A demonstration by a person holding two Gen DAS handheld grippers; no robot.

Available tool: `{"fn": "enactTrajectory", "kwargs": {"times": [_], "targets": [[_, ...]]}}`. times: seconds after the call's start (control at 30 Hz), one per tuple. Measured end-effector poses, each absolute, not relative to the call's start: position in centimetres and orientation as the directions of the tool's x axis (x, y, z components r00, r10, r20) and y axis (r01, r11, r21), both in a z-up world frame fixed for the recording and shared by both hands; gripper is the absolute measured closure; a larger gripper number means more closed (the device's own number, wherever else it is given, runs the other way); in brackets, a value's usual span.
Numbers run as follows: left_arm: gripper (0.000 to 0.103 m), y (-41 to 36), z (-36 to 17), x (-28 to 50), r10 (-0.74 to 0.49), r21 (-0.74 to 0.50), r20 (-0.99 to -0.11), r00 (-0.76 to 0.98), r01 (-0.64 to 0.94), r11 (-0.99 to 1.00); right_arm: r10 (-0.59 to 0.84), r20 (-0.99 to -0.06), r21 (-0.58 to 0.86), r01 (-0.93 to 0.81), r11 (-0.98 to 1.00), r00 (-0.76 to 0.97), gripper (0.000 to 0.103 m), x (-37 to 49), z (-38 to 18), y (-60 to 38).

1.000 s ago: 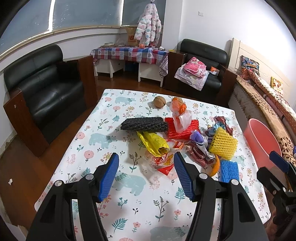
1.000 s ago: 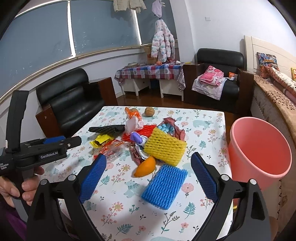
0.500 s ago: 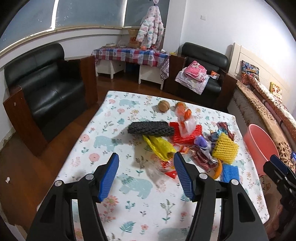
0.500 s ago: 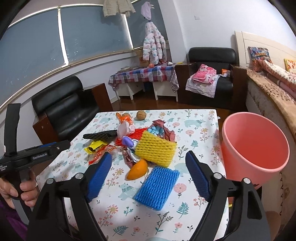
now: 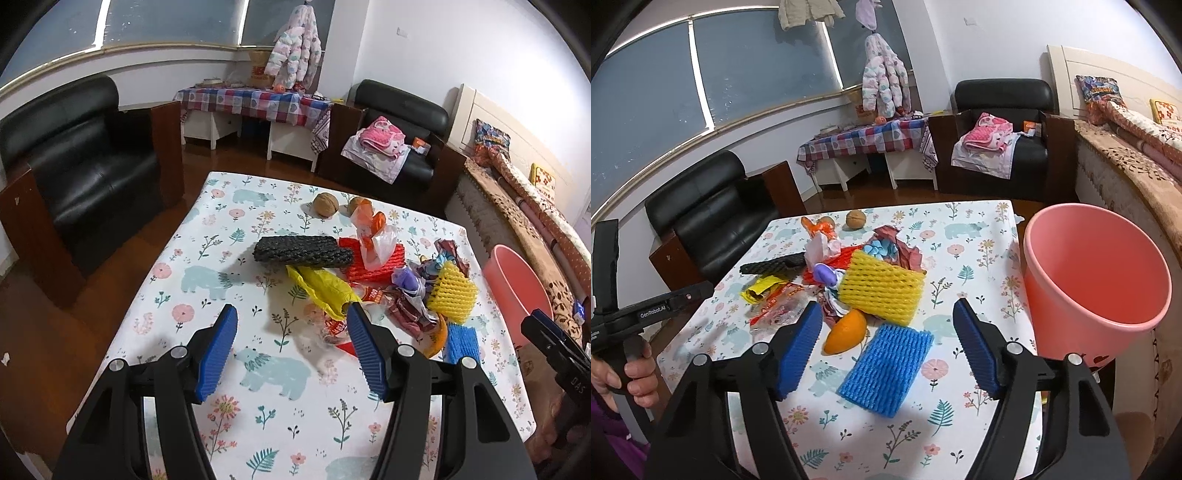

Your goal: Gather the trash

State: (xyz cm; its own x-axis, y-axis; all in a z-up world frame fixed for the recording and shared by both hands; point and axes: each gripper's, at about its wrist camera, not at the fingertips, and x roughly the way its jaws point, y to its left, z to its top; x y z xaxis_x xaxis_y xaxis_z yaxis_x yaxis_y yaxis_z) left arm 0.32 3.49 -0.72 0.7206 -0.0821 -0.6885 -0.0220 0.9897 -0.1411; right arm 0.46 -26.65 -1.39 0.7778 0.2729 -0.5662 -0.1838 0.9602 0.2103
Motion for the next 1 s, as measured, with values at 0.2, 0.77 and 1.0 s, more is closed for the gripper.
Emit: {"fn": "enactTrajectory", "kwargs": {"times": [0.2, 0.77, 1.0], "targets": [[0.042, 3.5, -0.8, 2.0, -0.105, -0.165, -0.693, 0.713, -0.016, 0.986, 0.278, -0.581, 0.216, -0.184, 0.959, 0.765, 0.030, 1.6, -2.0, -26.7], [0.041, 5.4, -3.8, 9.7, -0.173, -0.354, -0.773, 0.610, -0.188, 0.916, 0.269, -0.595, 0.202, -0.183, 0.962, 0.758, 0.030, 4.3, -2.9, -27.0], [0.041, 6.3, -5.3, 12.4, -0.177, -0.383, -0.788, 0.589, -0.245, 0.891, 0.280, -0.580, 0.205, -0.196, 0.959, 0.765, 0.030, 6.0, -2.3, -27.2]]}}
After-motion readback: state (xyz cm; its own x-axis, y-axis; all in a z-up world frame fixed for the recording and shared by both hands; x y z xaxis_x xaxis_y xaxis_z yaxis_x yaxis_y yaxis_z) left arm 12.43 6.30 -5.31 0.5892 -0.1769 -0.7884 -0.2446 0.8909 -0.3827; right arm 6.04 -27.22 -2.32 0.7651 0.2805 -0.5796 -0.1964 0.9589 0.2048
